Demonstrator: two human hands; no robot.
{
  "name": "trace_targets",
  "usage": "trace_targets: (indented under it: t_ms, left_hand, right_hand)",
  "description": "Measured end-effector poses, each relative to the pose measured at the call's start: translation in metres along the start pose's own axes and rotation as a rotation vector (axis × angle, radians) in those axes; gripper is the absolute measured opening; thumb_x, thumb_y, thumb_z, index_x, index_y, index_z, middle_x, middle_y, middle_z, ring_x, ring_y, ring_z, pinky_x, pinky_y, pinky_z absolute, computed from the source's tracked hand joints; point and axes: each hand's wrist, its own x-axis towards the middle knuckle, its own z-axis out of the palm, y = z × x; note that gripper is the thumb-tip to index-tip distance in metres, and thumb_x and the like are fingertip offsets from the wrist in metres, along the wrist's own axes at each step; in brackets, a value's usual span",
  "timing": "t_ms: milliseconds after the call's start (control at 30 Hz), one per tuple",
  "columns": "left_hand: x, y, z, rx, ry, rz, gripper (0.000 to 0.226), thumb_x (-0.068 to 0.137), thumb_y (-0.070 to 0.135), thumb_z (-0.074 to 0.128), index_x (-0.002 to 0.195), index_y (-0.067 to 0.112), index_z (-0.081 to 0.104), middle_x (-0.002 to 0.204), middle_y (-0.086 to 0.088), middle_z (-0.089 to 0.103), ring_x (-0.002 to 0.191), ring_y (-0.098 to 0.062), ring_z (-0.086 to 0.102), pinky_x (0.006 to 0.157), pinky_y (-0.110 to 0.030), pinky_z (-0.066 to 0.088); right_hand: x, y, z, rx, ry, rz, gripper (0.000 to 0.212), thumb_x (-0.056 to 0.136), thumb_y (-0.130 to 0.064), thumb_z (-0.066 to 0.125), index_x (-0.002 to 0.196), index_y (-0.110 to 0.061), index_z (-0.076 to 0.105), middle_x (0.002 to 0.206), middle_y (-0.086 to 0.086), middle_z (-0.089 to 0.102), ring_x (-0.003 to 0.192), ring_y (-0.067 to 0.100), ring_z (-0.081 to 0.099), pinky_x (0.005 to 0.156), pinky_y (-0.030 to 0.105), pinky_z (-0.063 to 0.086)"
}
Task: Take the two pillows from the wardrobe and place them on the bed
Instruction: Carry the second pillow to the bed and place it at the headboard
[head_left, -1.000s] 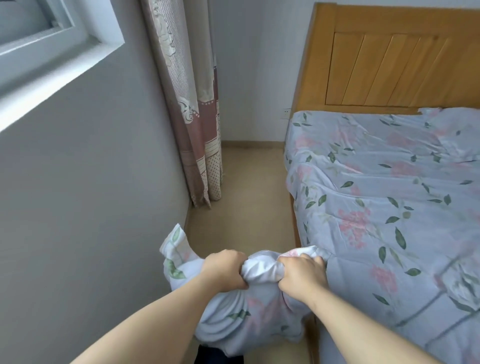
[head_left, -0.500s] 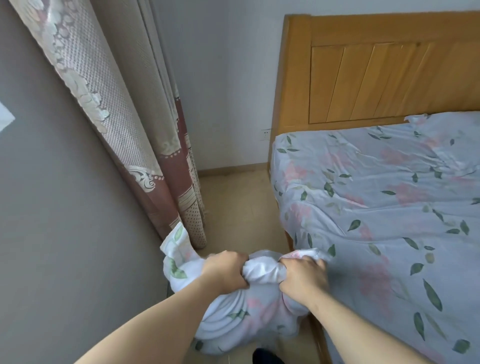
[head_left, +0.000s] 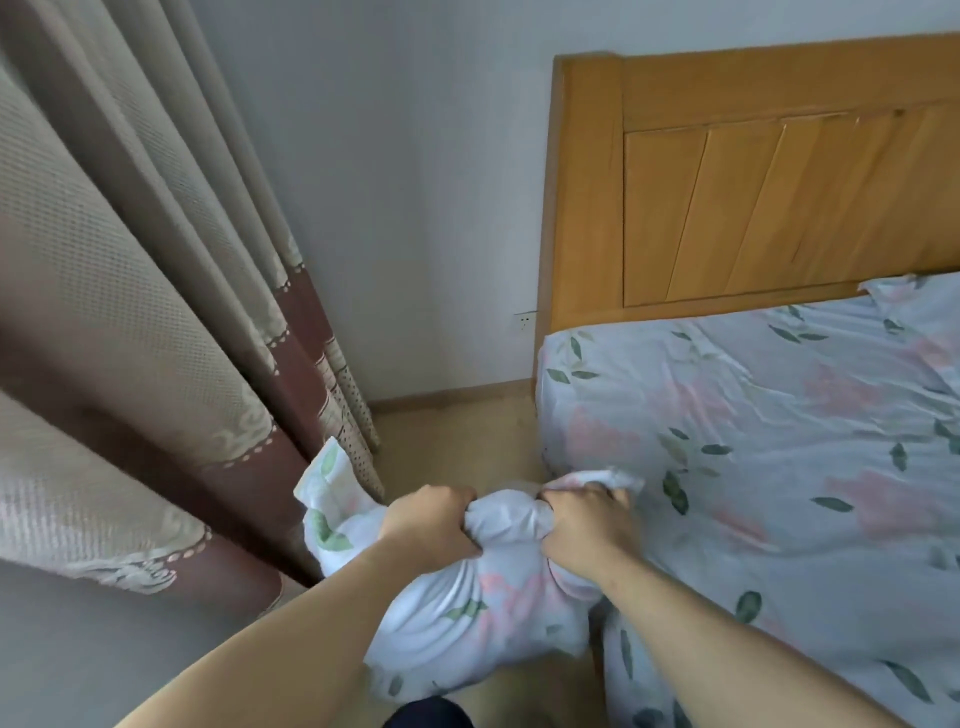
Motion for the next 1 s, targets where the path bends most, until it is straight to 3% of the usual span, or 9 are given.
trace_targets:
  t_ms: [100,267,400,567,700,800,867,933,1000]
  left_hand:
    - [0.043,0.006,-0.023,-0.043,0.045,-0.024,0.029,0.068,0.031,0.068,0.090,0.014,0.061,0.095,-0.005,0.069,0.092,-0.027,0.063,0.063,-0.027,0.039]
    - [0.125,0.025,-0.077,-0.205,0.137,-0.001,0.017,0.068,0.026,0.065,0.075,0.012,0.058,0.088,-0.009,0.069,0.083,-0.030,0.063,0.059,-0.025,0.037]
    - [0.169,0.032,-0.120,-0.324,0.130,0.024,0.019,0.067,0.019,0.066,0.058,0.018,0.049,0.080,-0.011,0.069,0.082,-0.032,0.064,0.056,-0.024,0.036]
    - [0.214,0.050,-0.170,-0.412,0.081,0.074,0.026,0.061,0.015,0.073,0.050,0.020,0.050,0.060,-0.003,0.056,0.063,-0.022,0.049,0.043,-0.023,0.031]
    - [0.233,0.073,-0.200,-0.529,0.072,0.069,0.012,0.055,0.012,0.073,0.056,0.014,0.061,0.059,-0.002,0.057,0.055,-0.019,0.050,0.051,-0.023,0.038]
    - [0.241,0.089,-0.227,-0.708,0.076,0.041,0.018,0.054,0.005,0.073,0.071,0.001,0.069,0.072,-0.012,0.067,0.067,-0.026,0.060,0.061,-0.031,0.048]
    - [0.243,0.098,-0.246,-0.827,0.086,0.022,0.026,0.051,0.002,0.073,0.077,0.001,0.071,0.083,-0.017,0.072,0.076,-0.030,0.067,0.070,-0.035,0.054]
    - [0.240,0.105,-0.265,-0.920,0.090,0.030,0.033,0.050,0.002,0.075,0.083,0.003,0.071,0.085,-0.016,0.073,0.076,-0.029,0.068,0.068,-0.034,0.056]
    - [0.234,0.114,-0.280,-1.041,0.072,0.059,0.035,0.057,-0.002,0.073,0.092,0.002,0.070,0.084,-0.014,0.073,0.074,-0.030,0.068,0.066,-0.030,0.054]
  right_hand:
    - [0.041,0.006,-0.022,-0.003,0.041,0.032,0.034,0.079,-0.022,0.050,0.111,-0.032,0.059,0.118,-0.003,0.063,0.118,0.025,0.046,0.096,0.037,0.029]
    - [0.118,0.026,-0.073,0.264,0.222,0.205,0.033,0.081,-0.024,0.056,0.112,-0.034,0.060,0.130,-0.005,0.056,0.127,0.027,0.037,0.097,0.034,0.033]
    - [0.168,0.030,-0.104,0.434,0.385,0.177,0.035,0.080,-0.018,0.060,0.115,-0.023,0.062,0.123,0.002,0.061,0.120,0.029,0.046,0.094,0.031,0.038]
    - [0.210,0.026,-0.133,0.805,0.619,0.335,0.065,0.080,-0.005,0.059,0.138,-0.019,0.033,0.140,0.008,0.040,0.128,0.029,0.039,0.103,0.045,0.040]
    - [0.224,0.037,-0.156,0.933,0.723,0.345,0.066,0.081,-0.011,0.062,0.138,-0.023,0.031,0.144,0.002,0.032,0.129,0.020,0.035,0.096,0.030,0.039]
    - [0.226,0.052,-0.171,0.977,0.671,0.357,0.059,0.087,-0.012,0.057,0.139,-0.021,0.031,0.144,0.001,0.031,0.115,0.010,0.038,0.086,0.022,0.033]
    - [0.224,0.065,-0.173,1.016,0.579,0.371,0.058,0.090,-0.017,0.054,0.142,-0.021,0.028,0.147,0.001,0.030,0.120,0.013,0.039,0.090,0.022,0.033]
    - [0.223,0.076,-0.174,1.053,0.514,0.399,0.058,0.091,-0.021,0.053,0.143,-0.019,0.028,0.148,0.003,0.031,0.128,0.019,0.039,0.094,0.024,0.033]
    - [0.226,0.085,-0.174,1.068,0.443,0.428,0.051,0.093,-0.021,0.050,0.140,-0.015,0.033,0.138,0.004,0.043,0.114,0.018,0.048,0.087,0.021,0.036]
